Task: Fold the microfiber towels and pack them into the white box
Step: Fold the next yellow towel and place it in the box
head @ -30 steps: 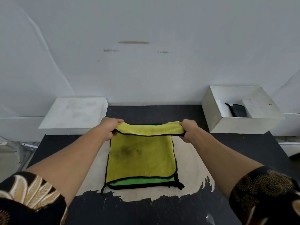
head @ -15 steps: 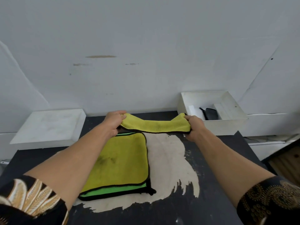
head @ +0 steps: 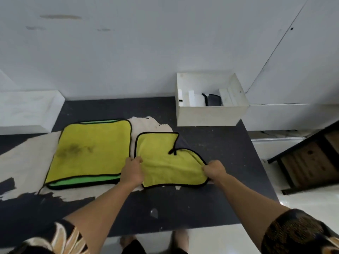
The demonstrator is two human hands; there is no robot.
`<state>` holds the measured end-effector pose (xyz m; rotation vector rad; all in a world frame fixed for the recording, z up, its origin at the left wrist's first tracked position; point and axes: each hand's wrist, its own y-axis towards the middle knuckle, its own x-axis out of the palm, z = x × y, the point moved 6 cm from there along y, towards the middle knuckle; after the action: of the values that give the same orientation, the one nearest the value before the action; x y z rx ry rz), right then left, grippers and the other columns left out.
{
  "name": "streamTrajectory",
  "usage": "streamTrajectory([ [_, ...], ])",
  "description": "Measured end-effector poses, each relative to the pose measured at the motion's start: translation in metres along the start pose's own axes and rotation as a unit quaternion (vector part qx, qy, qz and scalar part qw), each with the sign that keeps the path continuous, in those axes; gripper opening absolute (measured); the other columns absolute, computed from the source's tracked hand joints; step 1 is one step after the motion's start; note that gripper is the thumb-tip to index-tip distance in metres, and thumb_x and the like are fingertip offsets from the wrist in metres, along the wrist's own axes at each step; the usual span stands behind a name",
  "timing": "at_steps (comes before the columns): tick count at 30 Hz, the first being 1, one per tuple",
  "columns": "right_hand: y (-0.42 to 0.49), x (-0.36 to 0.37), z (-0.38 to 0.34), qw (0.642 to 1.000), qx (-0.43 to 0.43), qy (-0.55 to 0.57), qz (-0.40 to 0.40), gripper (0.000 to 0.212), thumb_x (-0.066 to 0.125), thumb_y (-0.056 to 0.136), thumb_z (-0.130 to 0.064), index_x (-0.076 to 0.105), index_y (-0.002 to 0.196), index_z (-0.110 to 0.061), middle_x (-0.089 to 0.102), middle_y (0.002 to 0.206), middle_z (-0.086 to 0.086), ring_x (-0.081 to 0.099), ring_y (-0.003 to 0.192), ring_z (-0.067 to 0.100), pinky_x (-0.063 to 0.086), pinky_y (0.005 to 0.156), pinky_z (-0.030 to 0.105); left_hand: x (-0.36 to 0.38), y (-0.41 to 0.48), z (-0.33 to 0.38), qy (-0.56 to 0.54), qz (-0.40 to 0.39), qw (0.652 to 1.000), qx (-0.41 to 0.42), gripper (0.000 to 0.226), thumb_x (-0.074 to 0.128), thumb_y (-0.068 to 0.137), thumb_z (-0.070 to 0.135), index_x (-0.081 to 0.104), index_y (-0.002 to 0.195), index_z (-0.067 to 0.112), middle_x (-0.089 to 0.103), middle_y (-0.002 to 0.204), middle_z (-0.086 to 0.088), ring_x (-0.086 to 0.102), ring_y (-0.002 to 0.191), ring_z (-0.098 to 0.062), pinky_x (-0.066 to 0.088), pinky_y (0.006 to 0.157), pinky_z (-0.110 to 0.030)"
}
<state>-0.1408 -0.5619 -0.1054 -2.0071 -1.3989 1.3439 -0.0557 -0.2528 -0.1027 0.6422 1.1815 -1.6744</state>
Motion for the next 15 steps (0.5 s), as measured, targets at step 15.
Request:
streamTrajectory([
  [15, -0.006, -0.006, -0.006, 0.975, -0.064, -0.198, 0.078, 0.035, 0.052, 0.090, -0.013, 0.046, 0.124, -0.006, 0.060, 0.116, 0.016, 0.064, 0.101, 0.034, 0.057, 0.083, 0.042, 0.009, -0.027, -0.017, 0.045, 0.030, 0.998, -0.034, 0.048, 0.054, 0.091, 0.008, 0.047, 0.137, 0.021, 0.046, 0.113, -0.008, 0.053, 0.081, -0.021, 0.050, 0.074, -0.032],
])
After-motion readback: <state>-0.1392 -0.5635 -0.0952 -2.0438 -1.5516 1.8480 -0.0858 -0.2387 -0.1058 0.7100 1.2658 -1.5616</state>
